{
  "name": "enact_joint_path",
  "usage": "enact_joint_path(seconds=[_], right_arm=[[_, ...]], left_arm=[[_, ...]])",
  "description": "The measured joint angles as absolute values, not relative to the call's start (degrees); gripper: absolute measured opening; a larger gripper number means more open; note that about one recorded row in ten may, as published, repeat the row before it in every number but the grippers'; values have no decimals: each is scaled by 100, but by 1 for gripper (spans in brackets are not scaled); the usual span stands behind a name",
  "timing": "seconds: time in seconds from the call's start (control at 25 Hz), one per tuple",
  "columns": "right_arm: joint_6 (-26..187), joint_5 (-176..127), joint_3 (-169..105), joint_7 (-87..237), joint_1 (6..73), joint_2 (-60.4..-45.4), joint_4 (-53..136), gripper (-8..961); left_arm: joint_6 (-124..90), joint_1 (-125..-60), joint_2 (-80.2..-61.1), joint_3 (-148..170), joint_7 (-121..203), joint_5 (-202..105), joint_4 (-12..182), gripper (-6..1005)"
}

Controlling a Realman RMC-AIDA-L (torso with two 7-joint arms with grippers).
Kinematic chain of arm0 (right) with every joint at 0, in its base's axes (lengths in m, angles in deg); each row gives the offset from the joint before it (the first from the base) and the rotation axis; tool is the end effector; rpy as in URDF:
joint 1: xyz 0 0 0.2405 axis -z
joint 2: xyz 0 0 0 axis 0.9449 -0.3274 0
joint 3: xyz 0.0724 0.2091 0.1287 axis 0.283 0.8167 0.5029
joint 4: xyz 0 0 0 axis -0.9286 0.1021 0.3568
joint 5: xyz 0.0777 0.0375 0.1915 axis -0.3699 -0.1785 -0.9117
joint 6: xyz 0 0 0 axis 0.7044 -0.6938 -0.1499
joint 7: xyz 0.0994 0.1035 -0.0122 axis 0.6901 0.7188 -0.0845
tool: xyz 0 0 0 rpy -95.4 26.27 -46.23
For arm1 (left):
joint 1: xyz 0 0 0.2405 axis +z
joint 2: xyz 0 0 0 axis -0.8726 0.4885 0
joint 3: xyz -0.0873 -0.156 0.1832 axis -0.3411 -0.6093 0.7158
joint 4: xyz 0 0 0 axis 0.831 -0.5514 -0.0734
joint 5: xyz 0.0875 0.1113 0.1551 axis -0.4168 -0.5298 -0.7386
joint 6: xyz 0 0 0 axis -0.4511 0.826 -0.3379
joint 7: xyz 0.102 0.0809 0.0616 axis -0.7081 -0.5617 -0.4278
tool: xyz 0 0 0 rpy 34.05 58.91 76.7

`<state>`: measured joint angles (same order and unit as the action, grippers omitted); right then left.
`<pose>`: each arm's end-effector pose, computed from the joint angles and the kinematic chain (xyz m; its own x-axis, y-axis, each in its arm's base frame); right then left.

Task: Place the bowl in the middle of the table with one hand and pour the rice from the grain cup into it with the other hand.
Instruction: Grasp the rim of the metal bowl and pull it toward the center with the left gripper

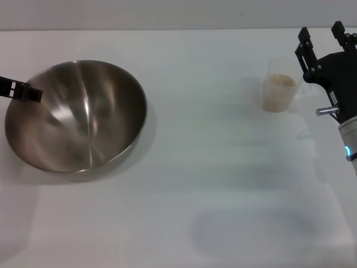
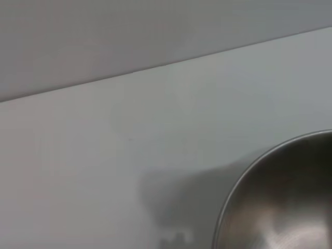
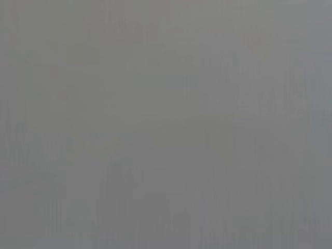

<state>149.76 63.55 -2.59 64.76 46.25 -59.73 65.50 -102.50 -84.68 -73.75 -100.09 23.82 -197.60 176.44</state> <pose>0.2773 0.3138 -0.0388 0.7023 0.2119 -0.6796 -0.6603 -0.1627 -0.7332 -0.2250 0.3664 0.0783 0.5926 0.7836 0.1864 0.6115 -0.2870 -0.7374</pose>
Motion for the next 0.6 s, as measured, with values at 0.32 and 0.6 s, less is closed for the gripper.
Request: enact_joint_path(seconds=[0.32,0.6], right_arm=[[14991,6355,-257,6472,4595,-5969,6550,629],[15003,6357,-258,6472,4585,-5965,6554,629]], left_arm=[[-10199,-8481,-7381,-10038,2321,-19762,17513,599],[-10046,-8492,-7389,-10052,2313,-19754,17301,593]])
